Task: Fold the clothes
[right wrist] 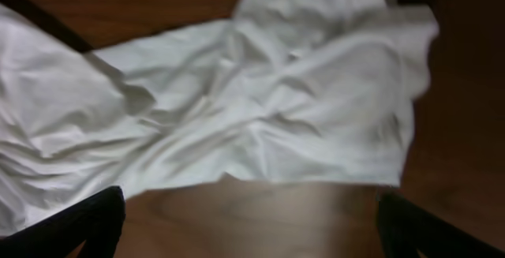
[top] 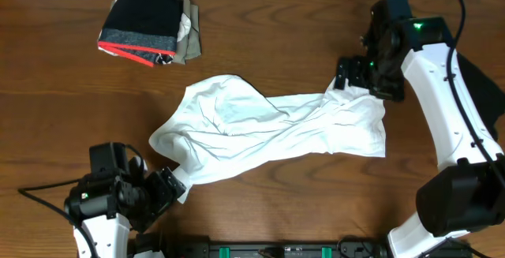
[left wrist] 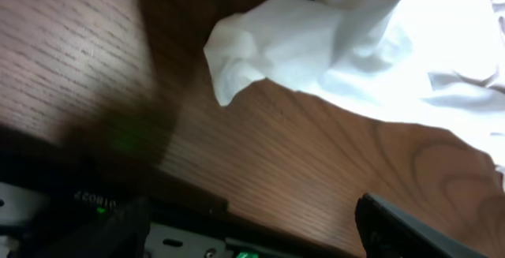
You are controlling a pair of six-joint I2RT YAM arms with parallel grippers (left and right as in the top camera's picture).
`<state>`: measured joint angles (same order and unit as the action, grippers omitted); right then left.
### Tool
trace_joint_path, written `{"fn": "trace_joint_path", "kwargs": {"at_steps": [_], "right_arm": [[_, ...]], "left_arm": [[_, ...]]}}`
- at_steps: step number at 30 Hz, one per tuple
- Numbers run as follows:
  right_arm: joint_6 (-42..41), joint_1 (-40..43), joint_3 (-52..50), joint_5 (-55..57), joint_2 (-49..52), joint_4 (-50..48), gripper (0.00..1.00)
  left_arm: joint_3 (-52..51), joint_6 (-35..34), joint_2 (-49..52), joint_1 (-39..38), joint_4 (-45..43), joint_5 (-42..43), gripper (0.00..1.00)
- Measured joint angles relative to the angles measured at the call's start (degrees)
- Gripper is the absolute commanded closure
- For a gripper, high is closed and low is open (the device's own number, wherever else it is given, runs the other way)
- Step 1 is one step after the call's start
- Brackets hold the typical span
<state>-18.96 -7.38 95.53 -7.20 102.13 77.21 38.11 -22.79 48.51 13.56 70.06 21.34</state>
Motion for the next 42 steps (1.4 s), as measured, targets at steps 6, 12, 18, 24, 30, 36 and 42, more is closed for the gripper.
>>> {"fn": "trace_joint_path", "kwargs": {"at_steps": [6,12,18,24,30,36,42], "right_arm": [[-2.1,4.3,0.0,7.9,0.0,5.7,0.01],[-1.2,10.1,-1.9,10.3,0.0,2.3,0.01],[10.1,12.8,-7.6,1.8,0.0,-3.1,0.03],[15.1,13.2,-15.8,-2.0,0.0,-11.4,0.01],[17.1,14.4,-20.5,-2.1,0.0,-16.0,0.01],[22.8,15.5,-24.5,-4.9,0.0,-20.8,0.01],[27.5,15.8,-28.5,-7.3,0.0,-23.3,0.01]], "left_arm": [[0.0,-2.4,-0.2,-3.0,-0.2,-0.3,0.15],[0.0,-6.3,-0.2,-8.0,-3.3,-0.4,0.15],[0.0,-12.3,-0.2,-14.6,-4.7,-3.2,0.15],[0.0,-17.4,-0.2,-19.0,-5.7,-6.6,0.15],[0.0,-18.8,-0.2,-19.5,-7.1,-7.9,0.15],[0.0,-19.3,-0.2,-19.5,-7.6,-8.2,0.15],[0.0,-19.3,-0.2,-19.5,-7.6,-8.2,0.14]]}}
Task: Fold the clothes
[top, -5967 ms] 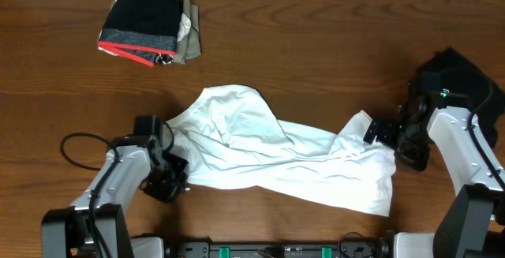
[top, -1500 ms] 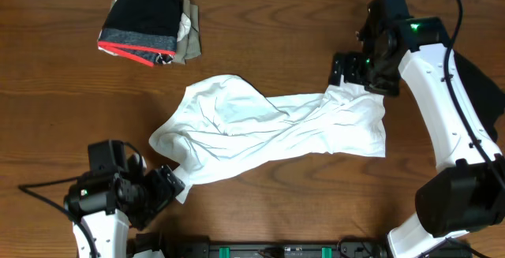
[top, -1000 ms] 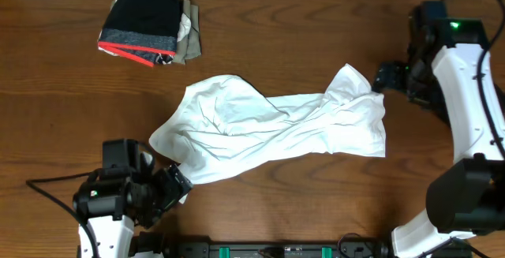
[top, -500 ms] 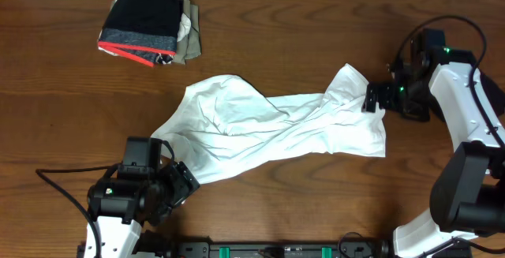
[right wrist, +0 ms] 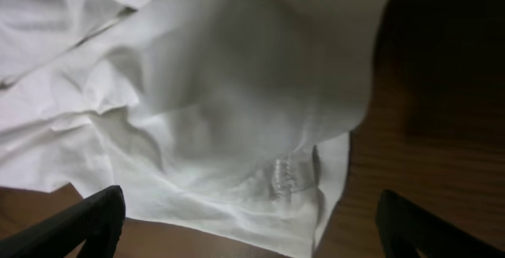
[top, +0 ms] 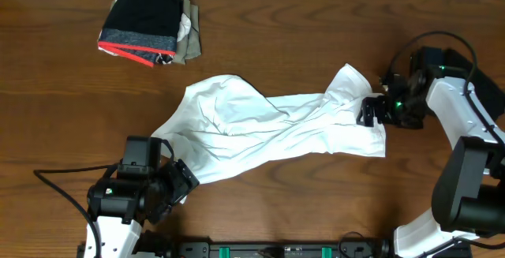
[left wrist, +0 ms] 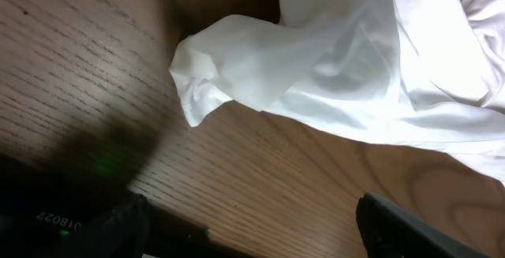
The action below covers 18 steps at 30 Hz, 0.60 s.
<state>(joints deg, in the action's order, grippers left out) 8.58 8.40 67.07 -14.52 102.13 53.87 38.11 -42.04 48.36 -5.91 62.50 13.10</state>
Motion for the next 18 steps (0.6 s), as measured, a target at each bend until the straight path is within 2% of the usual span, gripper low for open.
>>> {"fn": "trace_joint_path", "kwargs": {"at_steps": [9,18], "right_arm": [[2.2,0.0,-0.3,-1.5,0.0,-1.3,0.01],[-7.0,2.6,-0.3,4.1,0.0,-2.1,0.01]], "left_arm": [[0.0,0.1,0.0,0.0,0.0,0.0,0.14],[0.0,0.3,0.0,0.0,0.0,0.0,0.14]]}}
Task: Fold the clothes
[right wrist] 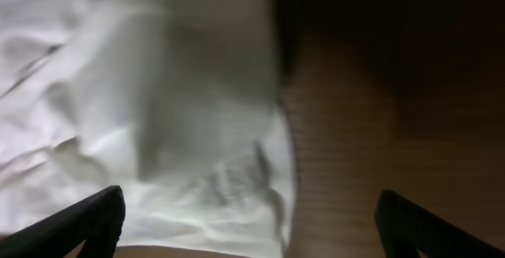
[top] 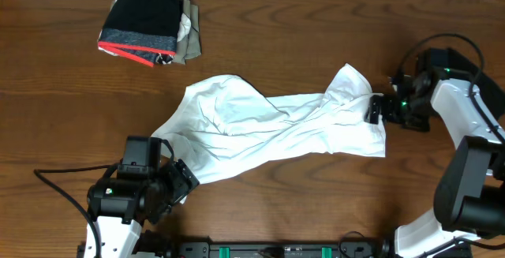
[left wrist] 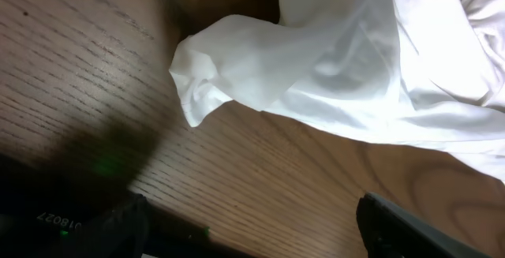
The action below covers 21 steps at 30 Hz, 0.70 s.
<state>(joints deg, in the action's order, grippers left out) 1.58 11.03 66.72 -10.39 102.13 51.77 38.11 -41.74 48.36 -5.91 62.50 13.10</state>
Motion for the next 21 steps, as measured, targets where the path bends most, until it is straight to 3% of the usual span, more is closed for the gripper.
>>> {"fn": "trace_joint_path", "kwargs": {"at_steps": [5,21], "right_arm": [[-1.6,2.2,0.0,0.3,0.0,-1.8,0.01],[5.0,2.4,-7.0,-14.6,0.0,-5.4,0.01]], "left_arm": [[0.0,0.0,0.0,0.0,0.0,0.0,0.14],[0.0,0.0,0.0,0.0,0.2,0.0,0.14]]}}
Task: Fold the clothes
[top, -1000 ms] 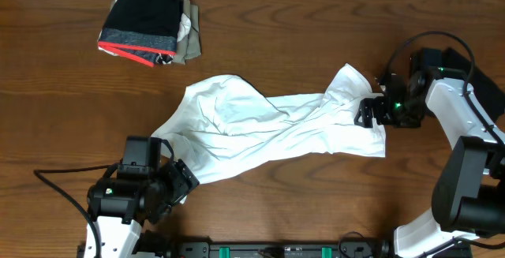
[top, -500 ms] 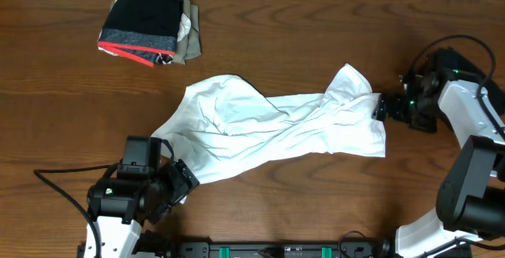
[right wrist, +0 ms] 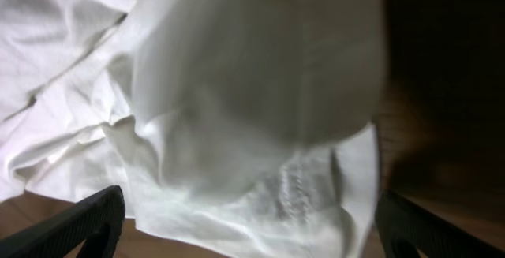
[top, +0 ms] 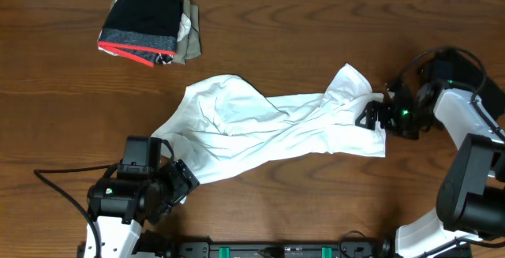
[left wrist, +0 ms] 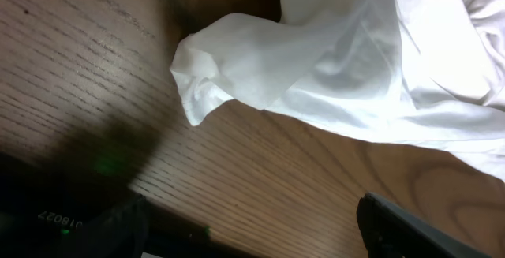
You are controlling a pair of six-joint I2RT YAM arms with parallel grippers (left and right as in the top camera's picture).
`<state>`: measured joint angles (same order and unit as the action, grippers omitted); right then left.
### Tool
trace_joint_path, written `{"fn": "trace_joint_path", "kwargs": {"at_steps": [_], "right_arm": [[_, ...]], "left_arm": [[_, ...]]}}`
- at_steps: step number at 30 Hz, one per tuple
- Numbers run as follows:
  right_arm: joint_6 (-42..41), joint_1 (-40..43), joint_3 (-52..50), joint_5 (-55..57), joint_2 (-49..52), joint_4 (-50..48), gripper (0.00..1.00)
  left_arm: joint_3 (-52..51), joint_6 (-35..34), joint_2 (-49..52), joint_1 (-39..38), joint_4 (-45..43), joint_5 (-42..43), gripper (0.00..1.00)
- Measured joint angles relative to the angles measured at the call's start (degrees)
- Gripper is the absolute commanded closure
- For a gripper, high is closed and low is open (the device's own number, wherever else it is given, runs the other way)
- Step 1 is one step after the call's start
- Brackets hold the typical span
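A crumpled white garment [top: 276, 128] stretches across the middle of the table. Its right part is bunched up into a raised fold [top: 347, 80]. My right gripper [top: 369, 117] is at the garment's right edge, open, and in the right wrist view the cloth [right wrist: 237, 116] fills the space ahead of its spread fingers [right wrist: 87, 222]. My left gripper [top: 177, 181] is low at the garment's lower-left end, open. A rolled white corner [left wrist: 209, 84] lies ahead of it on bare wood, not between the fingers [left wrist: 402, 226].
A stack of folded clothes [top: 150, 23], black on top with a red stripe, sits at the back left. The wooden table [top: 316, 21] runs to a black rail [top: 276, 250] along its front edge, close under my left arm.
My right gripper has shifted slightly down and left along the garment's right edge, and its view now takes in more cloth. The left gripper and the garment have not moved.
At first my right gripper was open at the garment's far right corner and my left arm stood further left. Then the right corner stood up in a fold, the right gripper was at the right edge, and the left gripper was nearer the lower-left end. Both have stayed there.
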<state>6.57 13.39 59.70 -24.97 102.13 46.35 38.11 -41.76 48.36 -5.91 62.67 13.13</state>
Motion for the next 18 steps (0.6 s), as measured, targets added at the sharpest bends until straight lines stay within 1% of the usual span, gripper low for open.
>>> {"fn": "trace_joint_path", "kwargs": {"at_steps": [4,10,13,18], "right_arm": [[0.8,0.0,-2.2,-3.1,0.0,-1.6,0.01],[1.3,0.0,-2.6,-5.4,0.0,-1.9,0.01],[1.4,0.0,-2.7,-5.9,0.0,-1.3,0.04],[1.4,0.0,-2.9,-6.2,0.0,0.8,0.04]], "left_arm": [[0.0,0.0,0.0,0.0,0.0,0.0,0.14],[0.0,0.0,0.0,0.0,0.0,0.0,0.14],[0.0,0.0,0.0,0.0,0.0,0.0,0.14],[0.0,0.0,0.0,0.0,0.0,0.0,0.14]]}}
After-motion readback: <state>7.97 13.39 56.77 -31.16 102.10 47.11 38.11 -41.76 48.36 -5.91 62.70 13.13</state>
